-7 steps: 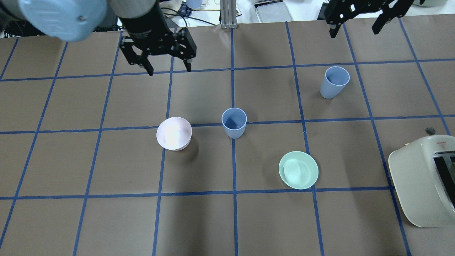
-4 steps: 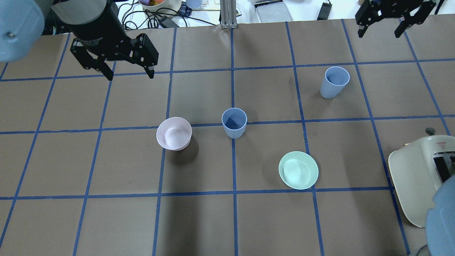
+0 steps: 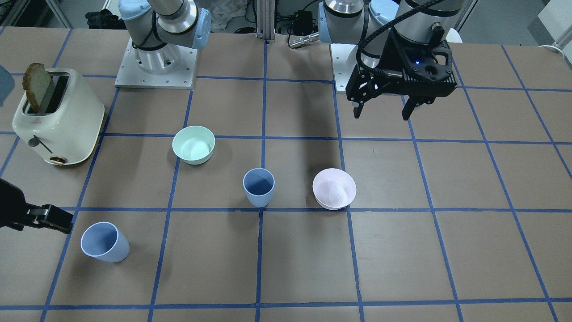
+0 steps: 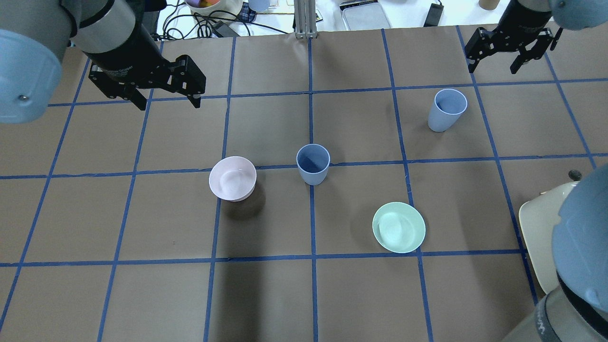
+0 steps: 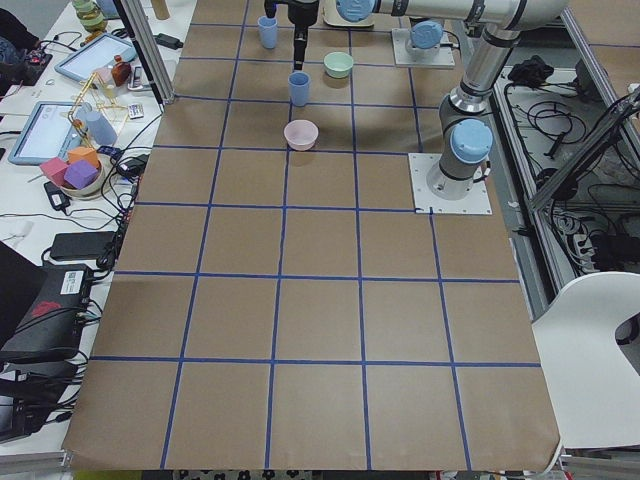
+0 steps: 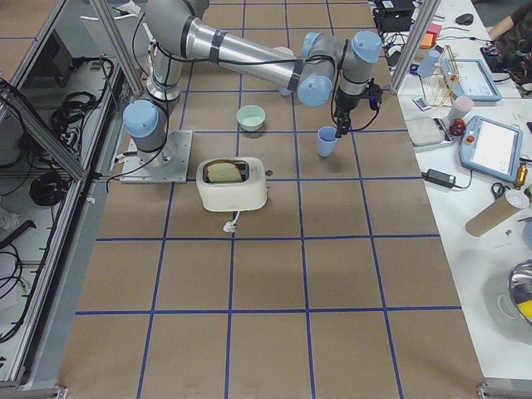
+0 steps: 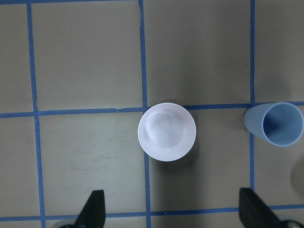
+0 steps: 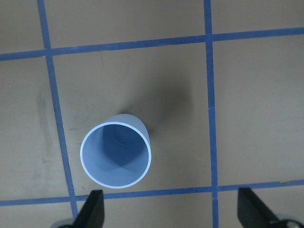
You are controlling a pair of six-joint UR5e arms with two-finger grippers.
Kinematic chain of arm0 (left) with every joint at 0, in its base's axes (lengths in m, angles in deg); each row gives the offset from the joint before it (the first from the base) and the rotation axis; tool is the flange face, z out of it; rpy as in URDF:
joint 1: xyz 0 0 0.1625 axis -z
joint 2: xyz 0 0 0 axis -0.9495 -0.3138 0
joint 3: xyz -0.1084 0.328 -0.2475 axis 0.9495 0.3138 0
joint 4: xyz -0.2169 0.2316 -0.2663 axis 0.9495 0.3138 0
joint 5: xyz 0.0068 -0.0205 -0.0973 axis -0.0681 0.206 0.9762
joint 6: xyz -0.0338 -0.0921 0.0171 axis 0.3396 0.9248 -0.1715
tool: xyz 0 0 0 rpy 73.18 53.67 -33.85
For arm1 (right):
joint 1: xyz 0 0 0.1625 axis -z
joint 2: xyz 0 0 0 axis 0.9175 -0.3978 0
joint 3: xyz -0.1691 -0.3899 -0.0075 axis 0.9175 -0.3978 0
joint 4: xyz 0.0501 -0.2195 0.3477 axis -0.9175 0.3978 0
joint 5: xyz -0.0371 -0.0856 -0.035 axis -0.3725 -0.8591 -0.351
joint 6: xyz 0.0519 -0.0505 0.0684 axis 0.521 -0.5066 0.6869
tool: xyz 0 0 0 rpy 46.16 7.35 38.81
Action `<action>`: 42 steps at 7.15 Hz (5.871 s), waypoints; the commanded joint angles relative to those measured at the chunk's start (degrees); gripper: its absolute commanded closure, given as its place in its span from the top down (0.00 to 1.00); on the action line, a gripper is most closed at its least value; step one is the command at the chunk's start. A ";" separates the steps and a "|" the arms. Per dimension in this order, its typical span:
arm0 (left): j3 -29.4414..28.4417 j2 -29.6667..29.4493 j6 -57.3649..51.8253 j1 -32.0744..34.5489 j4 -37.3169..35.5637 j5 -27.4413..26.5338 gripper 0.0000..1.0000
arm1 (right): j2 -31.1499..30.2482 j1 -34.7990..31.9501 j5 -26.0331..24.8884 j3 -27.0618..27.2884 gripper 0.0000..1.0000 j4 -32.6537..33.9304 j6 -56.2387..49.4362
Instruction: Stack blue cups with both arms
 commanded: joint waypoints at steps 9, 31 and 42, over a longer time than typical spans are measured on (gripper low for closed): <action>-4.14 -0.63 -0.09 -0.20 6.87 -0.37 1.00 | 5.58 -1.23 0.99 5.56 0.10 7.18 2.00; -4.05 -0.28 -0.09 -2.31 6.88 -0.28 1.00 | -9.10 -35.15 -1.03 11.62 0.10 3.59 33.20; -4.05 -0.80 -0.09 -2.14 6.88 -0.20 1.00 | -10.50 -15.56 -4.64 -9.12 1.00 -14.76 4.37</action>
